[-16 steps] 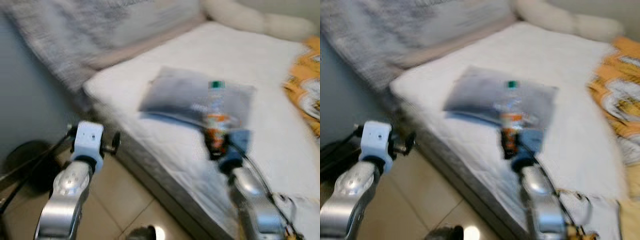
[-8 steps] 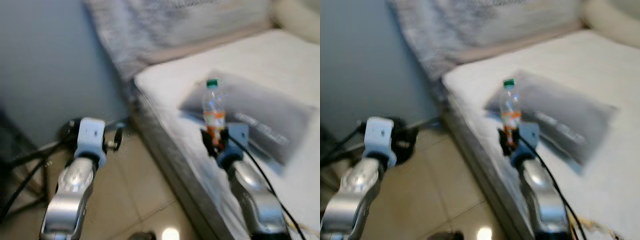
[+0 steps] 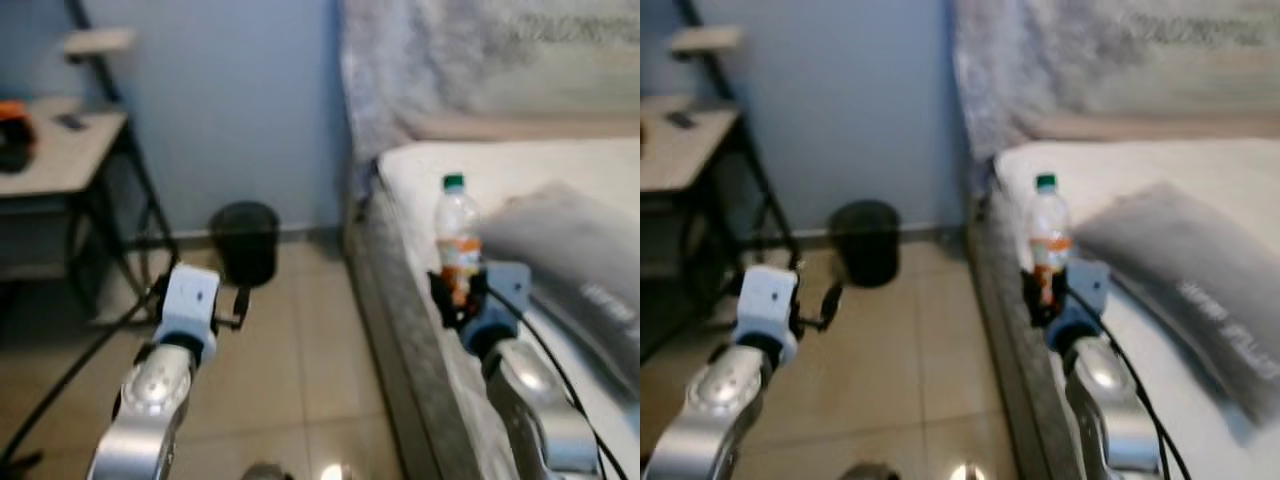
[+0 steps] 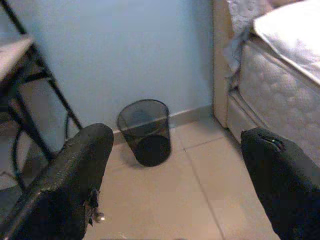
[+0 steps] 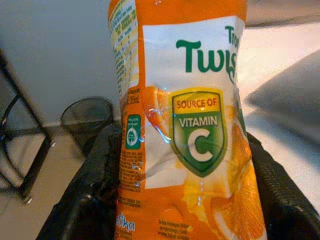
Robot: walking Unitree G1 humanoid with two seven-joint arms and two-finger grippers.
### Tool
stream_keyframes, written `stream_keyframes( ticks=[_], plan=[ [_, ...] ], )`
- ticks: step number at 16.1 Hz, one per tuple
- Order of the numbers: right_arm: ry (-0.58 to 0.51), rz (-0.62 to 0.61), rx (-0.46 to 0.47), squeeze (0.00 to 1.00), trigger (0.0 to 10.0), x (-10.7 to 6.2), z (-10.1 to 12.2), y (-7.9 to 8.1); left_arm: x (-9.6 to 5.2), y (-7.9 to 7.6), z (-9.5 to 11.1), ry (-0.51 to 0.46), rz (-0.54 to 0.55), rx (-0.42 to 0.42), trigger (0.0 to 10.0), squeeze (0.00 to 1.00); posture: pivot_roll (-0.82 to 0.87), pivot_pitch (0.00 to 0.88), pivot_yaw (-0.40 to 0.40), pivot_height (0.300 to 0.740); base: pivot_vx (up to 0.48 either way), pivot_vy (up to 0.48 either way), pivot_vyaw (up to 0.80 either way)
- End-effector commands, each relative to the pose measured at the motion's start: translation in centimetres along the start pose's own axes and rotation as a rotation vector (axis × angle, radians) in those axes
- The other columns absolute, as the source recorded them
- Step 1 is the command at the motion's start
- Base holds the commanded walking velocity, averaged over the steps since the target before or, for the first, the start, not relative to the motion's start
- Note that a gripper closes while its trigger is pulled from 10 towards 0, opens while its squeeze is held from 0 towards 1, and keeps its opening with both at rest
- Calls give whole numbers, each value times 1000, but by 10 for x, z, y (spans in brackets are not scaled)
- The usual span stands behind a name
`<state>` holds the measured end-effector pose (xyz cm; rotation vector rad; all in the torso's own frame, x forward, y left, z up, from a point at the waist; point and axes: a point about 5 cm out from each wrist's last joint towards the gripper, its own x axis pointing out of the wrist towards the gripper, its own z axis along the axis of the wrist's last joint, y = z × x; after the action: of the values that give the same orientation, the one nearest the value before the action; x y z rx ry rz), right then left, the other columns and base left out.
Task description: Clean up the room
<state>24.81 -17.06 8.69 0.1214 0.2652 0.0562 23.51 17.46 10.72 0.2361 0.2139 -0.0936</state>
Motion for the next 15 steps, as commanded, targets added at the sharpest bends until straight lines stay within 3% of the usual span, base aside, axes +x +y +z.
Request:
stream_keyframes(
  ticks=[1, 4, 6, 7, 8, 9, 10, 15],
  plan=[
    [-7, -12, 7, 0, 10000, 0, 1, 1, -1, 2, 5, -25, 0, -5, 10000, 0, -6, 0, -11, 740, 0, 0, 525],
    [-11, -30, -4, 0, 10000, 0, -1, 3, -3, 5, 7, -26, -5, -30, 10000, 0, -13, 0, 0, 740, 0, 0, 0],
    [-2, -7, -109, 0, 10000, 0, -7, 11, -2, 10, 6, -30, 3, -8, 10000, 0, -6, 0, -2, 740, 266, 0, 0],
    [-4, 2, -112, 0, 10000, 0, -6, 12, -1, 12, 9, -41, 4, -12, 10000, 0, -11, 0, -3, 740, 270, 0, 0],
    [-5, 31, -27, 0, 10000, 1, -2, 12, 6, 16, 20, -76, 23, -22, 10000, 0, -3, 0, 5, 740, 274, 0, 0],
    [-6, 28, -23, 0, 10000, 4, -2, 11, 9, 16, 21, -78, 27, -28, 10000, 0, 8, 0, 7, 740, 270, 0, 0],
    [19, 17, -40, 0, 10000, 9, -11, 9, 12, 12, 13, -54, -5, 18, 10000, 0, 26, 0, 4, 740, 274, 0, 0],
    [2, 75, -37, 0, 10000, 13, -4, 25, 12, 19, 11, -49, 29, -63, 10000, 0, -16, 0, 55, 740, 309, 0, 0]
  ],
)
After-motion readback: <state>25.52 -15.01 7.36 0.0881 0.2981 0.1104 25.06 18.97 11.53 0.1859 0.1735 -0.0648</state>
